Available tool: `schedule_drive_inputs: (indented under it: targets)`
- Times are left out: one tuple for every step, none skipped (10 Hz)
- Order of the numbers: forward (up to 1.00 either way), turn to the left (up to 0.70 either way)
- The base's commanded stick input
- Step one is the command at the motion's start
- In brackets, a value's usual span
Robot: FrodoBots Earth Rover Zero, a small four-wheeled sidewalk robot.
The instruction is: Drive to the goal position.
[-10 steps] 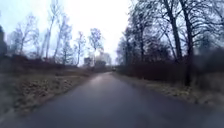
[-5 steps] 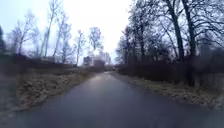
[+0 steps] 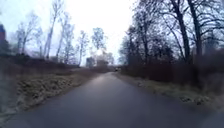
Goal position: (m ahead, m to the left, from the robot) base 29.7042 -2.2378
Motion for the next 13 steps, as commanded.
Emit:
schedule_drive_inputs:
  targets:
    - [0.70,0.00]
    - [0.70,0.00]
    - [0.70,0.00]
    - [0.70,0.00]
    - [0.70,0.00]
    - [0.70,0.00]
    - [0.70,0.01]
    - [0.70,0.09]
    - [0.70,0.13]
    - [0.70,0.14]
    - [0.70,0.14]
    - [0.70,0.14]
    - [0.70,0.14]
